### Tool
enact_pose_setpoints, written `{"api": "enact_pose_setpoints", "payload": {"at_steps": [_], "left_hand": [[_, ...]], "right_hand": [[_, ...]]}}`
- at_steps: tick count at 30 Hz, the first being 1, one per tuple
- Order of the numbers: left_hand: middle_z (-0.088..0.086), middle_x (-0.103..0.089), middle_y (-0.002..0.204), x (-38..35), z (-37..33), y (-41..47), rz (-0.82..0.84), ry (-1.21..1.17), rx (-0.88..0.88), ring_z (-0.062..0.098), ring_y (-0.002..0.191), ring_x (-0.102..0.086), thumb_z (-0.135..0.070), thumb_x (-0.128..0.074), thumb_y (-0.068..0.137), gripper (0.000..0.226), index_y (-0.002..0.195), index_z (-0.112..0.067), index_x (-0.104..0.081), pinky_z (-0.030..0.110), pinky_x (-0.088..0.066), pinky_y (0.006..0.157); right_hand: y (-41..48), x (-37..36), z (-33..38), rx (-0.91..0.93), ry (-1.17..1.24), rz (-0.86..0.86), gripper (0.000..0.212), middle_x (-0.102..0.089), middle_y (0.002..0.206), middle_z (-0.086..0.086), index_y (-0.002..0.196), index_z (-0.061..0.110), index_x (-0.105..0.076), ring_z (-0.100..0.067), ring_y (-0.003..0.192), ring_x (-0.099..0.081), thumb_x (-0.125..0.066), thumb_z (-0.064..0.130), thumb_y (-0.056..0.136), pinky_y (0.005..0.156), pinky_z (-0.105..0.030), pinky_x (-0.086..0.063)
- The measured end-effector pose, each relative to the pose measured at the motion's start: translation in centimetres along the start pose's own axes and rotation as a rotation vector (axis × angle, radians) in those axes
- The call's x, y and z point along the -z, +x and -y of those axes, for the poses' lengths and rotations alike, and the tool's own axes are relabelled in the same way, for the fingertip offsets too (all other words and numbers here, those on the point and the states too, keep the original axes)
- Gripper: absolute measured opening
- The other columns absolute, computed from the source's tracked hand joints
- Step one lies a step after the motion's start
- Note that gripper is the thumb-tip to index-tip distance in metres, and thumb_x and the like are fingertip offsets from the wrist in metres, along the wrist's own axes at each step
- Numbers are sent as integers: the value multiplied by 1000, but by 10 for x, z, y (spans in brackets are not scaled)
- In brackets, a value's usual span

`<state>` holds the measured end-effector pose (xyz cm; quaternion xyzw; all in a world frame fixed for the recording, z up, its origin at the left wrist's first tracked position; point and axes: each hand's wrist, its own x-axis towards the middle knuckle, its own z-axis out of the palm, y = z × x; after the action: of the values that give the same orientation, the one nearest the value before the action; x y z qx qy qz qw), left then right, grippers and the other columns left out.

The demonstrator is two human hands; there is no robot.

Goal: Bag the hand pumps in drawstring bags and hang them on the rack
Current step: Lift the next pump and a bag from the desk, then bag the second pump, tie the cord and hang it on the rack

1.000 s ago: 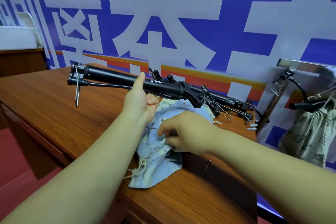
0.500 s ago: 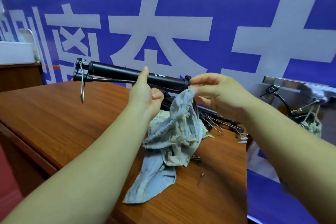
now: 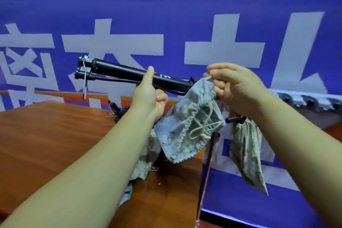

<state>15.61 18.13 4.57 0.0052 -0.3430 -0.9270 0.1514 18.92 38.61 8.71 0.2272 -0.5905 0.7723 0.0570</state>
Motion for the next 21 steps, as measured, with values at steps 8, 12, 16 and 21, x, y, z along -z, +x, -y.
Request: {"api": "enact_pose_setpoints", "payload": {"at_steps": [8, 12, 16, 21], "left_hand": [[-2, -37, 71, -75, 74, -35, 139, 115, 37, 9, 47, -21, -37, -69, 95, 25, 90, -18, -54, 20, -21, 41], [-3, -50, 68, -94, 113, -55, 188, 159, 95, 7, 43, -24, -36, -67, 96, 25, 92, -18, -51, 19, -20, 41], [-3, -50, 62, -99, 157, -74, 228, 275, 155, 6, 39, -26, -34, -67, 97, 25, 88, -16, -51, 19, -20, 40], [0, -41, 74, -78, 224, -92, 286, 532, 309, 8, 42, -22, -40, -73, 90, 31, 85, -16, -54, 21, -21, 35]], "right_hand": [[-46, 101, 45, 43, -150, -190, 15, -68, 87, -14, 82, 16, -73, -19, 70, -59, -73, 1, 81, 59, -23, -47], [-74, 142, 49, 18, -276, -255, 18, -64, 70, -5, 81, 17, -72, -17, 58, -50, -73, -1, 83, 60, -29, -38], [-108, 176, 40, -39, -443, -295, 13, -65, 65, 2, 89, 11, -69, -7, 49, -54, -72, -1, 85, 49, -18, -41], [-145, 213, 2, -125, -596, -340, 14, -64, 59, 7, 84, 15, -70, -4, 46, -50, -78, 4, 81, 48, -17, -38]]}}
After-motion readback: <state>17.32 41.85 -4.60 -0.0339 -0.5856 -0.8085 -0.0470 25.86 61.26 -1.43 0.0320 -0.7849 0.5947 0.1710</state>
